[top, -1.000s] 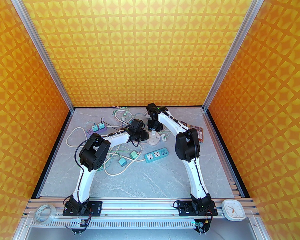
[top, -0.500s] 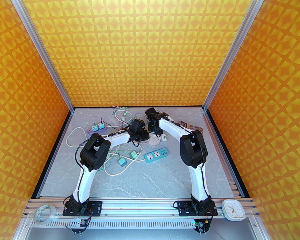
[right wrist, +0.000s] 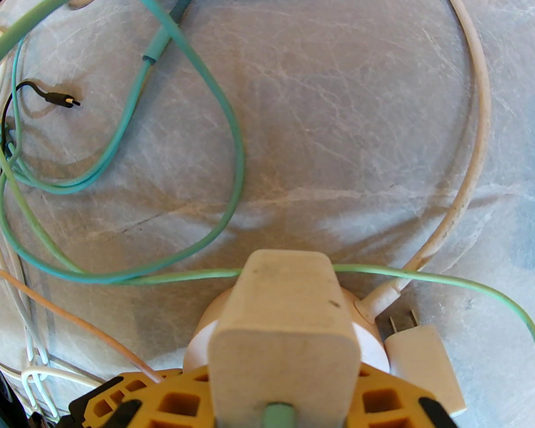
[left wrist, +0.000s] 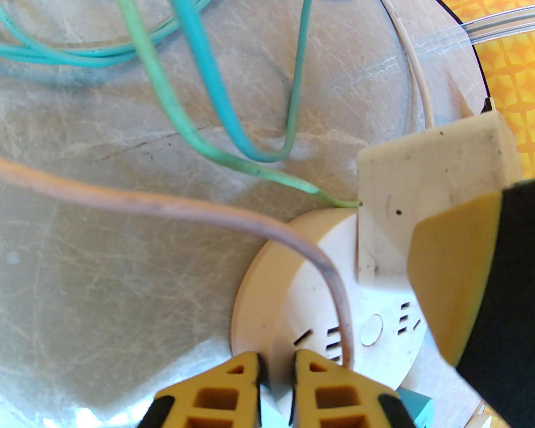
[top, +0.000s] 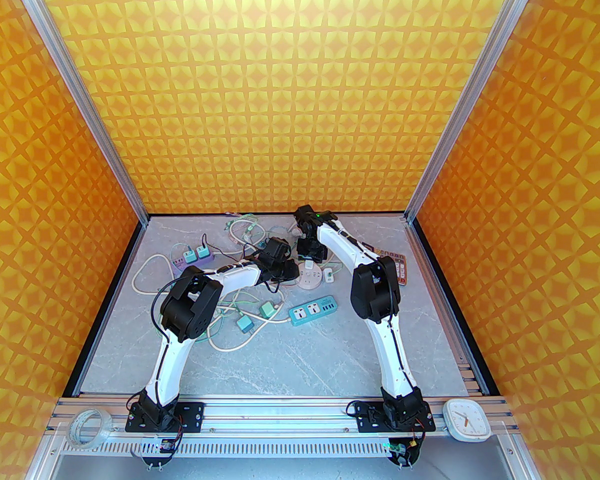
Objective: Pull the plug off the socket
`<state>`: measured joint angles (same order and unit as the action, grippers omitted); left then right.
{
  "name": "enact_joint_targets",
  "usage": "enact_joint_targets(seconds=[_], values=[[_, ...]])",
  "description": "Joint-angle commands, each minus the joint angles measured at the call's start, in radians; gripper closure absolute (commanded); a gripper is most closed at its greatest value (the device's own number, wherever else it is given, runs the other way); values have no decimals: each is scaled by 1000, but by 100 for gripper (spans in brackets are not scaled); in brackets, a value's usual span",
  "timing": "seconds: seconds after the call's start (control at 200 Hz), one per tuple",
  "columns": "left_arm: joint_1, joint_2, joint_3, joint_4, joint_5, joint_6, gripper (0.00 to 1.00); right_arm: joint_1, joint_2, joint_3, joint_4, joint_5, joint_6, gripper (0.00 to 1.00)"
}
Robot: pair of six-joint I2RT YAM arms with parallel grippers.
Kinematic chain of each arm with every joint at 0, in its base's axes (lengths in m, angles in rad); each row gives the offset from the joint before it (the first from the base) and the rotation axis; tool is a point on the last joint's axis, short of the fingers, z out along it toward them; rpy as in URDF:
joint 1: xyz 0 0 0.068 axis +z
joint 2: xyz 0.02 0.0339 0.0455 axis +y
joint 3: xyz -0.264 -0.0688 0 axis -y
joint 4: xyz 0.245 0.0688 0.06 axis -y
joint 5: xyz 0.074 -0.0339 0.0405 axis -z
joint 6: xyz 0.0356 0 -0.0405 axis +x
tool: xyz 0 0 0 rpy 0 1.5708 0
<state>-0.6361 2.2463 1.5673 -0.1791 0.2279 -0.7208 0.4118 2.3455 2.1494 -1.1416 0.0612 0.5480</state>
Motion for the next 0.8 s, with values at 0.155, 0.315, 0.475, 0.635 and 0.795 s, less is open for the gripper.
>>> enact_joint_targets(seconds=[0.155, 0.315, 0.475, 0.635, 0.795], values=[[-80, 199, -66, -220, 16, 33, 87, 177, -268, -268, 265, -160, 106, 90], [-82, 198, -68, -221, 16, 37, 87, 182, -275, -326, 323, -185, 127, 90], [-82, 190, -77, -224, 15, 41, 87, 112, -159, -158, 243, -259, 94, 90], [-83, 190, -81, -223, 16, 42, 87, 45, -23, 62, 118, -306, 49, 90], [-83, 192, -80, -222, 16, 42, 87, 27, 41, 184, 40, -308, 28, 91]])
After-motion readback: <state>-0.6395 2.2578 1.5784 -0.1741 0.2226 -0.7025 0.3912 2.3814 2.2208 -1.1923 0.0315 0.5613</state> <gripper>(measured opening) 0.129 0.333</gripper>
